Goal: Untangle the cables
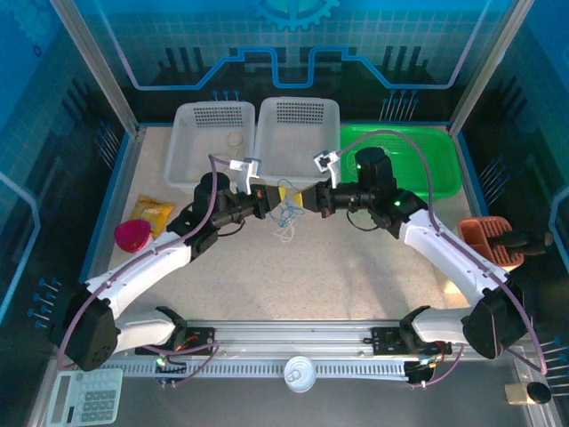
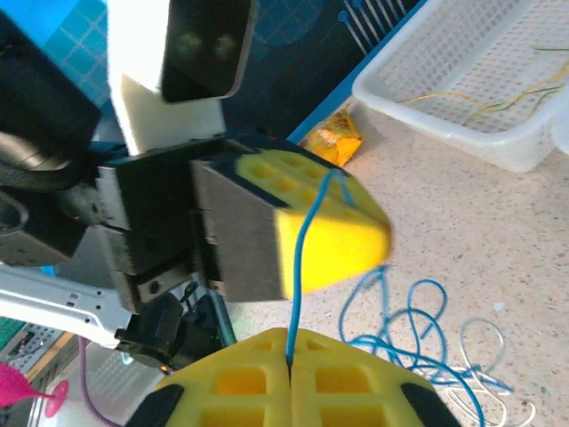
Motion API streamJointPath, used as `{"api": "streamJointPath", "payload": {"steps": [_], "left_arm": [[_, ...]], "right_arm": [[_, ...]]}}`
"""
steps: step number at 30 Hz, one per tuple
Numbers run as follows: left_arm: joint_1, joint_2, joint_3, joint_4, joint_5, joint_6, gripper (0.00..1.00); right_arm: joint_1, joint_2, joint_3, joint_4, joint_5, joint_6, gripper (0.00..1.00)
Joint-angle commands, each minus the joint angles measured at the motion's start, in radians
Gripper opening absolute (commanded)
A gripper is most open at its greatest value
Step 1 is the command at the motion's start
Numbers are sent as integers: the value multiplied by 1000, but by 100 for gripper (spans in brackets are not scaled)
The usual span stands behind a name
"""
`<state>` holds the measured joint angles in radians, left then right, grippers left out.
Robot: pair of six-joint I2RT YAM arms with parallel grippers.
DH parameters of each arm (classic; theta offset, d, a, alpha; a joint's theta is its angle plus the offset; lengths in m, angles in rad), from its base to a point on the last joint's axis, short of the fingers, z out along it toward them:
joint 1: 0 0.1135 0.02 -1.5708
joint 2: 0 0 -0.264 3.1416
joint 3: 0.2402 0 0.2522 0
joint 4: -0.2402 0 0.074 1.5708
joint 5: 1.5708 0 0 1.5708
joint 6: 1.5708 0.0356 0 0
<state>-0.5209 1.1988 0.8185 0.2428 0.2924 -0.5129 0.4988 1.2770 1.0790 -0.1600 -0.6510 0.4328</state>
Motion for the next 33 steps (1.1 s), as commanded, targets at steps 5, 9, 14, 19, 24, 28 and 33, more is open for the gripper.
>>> {"api": "streamJointPath", "payload": {"steps": [5, 9, 14, 19, 24, 28, 33], "left_arm": [[-3, -86, 4, 36, -65, -3, 0], [-4, -93, 34, 15, -66, -24, 0], [-5, -93, 72, -26, -74, -42, 0], [-10, -94, 81, -28, -79, -61, 0], [-14, -87, 92, -22, -70, -70, 0], [-20, -81, 106, -24, -64, -77, 0], [-32, -77, 114, -23, -62, -90, 0]], "right_arm": [[-27, -37, -65, 32, 33, -12, 66], [-22, -49, -173, 107, 79, -30, 79], [2, -75, -311, 227, 140, -33, 82], [78, -98, -380, 309, 220, -35, 83], [121, -64, -363, 322, 294, -67, 83], [131, -11, -336, 344, 326, -89, 85], [150, 59, -308, 417, 355, -100, 86]]}}
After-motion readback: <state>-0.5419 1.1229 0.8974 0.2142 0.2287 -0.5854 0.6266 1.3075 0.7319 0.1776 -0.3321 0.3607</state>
